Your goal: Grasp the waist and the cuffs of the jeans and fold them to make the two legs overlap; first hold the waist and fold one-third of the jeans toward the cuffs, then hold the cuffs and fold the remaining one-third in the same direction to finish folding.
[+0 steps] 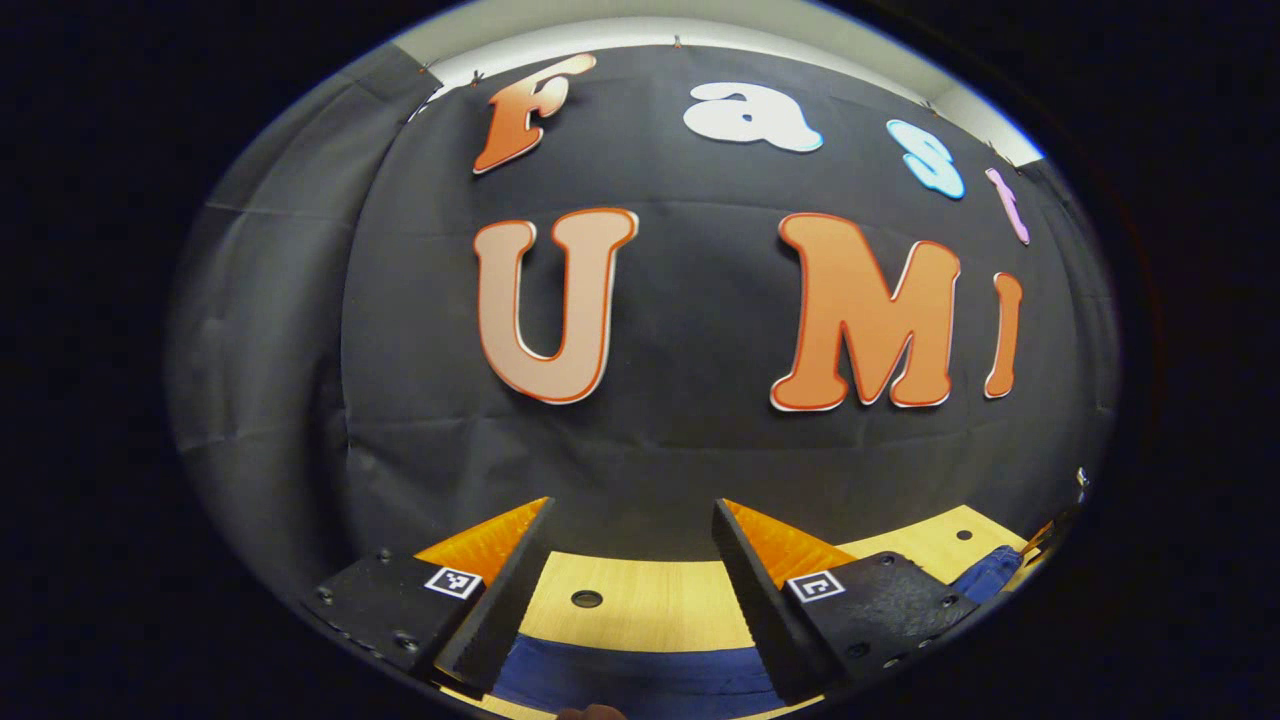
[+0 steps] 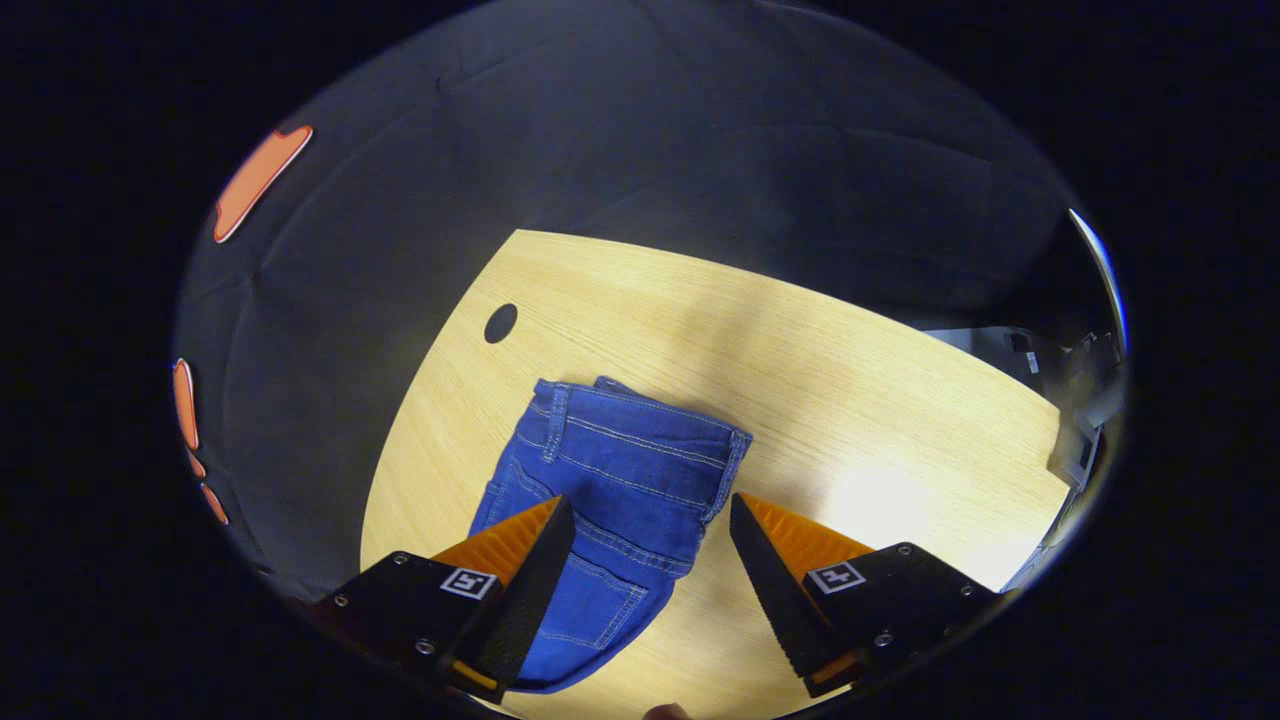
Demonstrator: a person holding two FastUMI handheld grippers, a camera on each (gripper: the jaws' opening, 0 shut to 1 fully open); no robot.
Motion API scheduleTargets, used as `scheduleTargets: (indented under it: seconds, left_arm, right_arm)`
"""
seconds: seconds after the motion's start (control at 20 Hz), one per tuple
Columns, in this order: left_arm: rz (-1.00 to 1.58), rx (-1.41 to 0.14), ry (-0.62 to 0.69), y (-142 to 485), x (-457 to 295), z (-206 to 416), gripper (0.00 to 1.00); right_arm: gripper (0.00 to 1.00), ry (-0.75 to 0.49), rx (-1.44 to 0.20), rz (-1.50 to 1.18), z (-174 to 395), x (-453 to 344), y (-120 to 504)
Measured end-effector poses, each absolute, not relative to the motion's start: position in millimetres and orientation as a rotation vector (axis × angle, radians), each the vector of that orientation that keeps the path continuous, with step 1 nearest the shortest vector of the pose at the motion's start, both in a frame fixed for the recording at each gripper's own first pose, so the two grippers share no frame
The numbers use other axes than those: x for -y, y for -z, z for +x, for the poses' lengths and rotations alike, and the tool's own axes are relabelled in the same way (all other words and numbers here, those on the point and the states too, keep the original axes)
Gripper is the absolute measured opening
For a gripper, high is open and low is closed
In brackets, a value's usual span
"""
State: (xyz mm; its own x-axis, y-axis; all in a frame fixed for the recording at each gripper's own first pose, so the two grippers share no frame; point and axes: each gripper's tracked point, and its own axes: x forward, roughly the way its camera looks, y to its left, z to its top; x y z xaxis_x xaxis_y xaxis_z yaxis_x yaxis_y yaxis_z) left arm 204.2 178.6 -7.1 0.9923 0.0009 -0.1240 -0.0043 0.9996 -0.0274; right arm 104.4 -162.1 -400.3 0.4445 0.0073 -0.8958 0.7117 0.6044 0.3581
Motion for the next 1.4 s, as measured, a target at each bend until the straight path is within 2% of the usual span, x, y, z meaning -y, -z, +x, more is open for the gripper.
scheduleTargets:
  seconds: [0.15, 0.5, 0.55, 0.7, 0.75, 0.8, 0.85, 1.2, 1.4]
  left_arm:
    - [-0.020, -0.107, 0.007, 3, -156, 195, 1.00]
    - [-0.046, -0.127, 0.019, 13, -125, 169, 0.99]
    - [-0.055, -0.136, 0.027, 16, -122, 166, 0.99]
    - [-0.044, -0.173, 0.024, 29, -122, 156, 1.00]
    - [-0.040, -0.179, 0.022, 30, -123, 153, 1.00]
    - [-0.042, -0.188, 0.024, 34, -122, 152, 1.00]
    - [-0.047, -0.194, 0.025, 36, -123, 151, 1.00]
    - [-0.074, -0.214, 0.047, 46, -122, 152, 0.99]
    - [-0.102, -0.218, 0.077, 48, -122, 150, 0.99]
  right_arm:
    - [0.97, 0.519, -1.054, 0.841, 104, 157, 418]
    - [0.97, 0.496, -1.042, 0.850, 109, 150, 431]
    - [0.94, 0.498, -1.049, 0.830, 107, 150, 438]
    - [0.59, 0.511, -1.035, 0.903, 112, 138, 441]
    - [0.36, 0.534, -1.016, 0.938, 115, 138, 443]
    - [0.36, 0.550, -0.991, 0.958, 117, 139, 441]
    - [0.18, 0.530, -0.988, 0.960, 116, 136, 439]
    - [0.17, 0.388, -0.836, 0.954, 130, 124, 373]
    - [0.10, 0.299, -0.760, 0.925, 139, 96, 314]
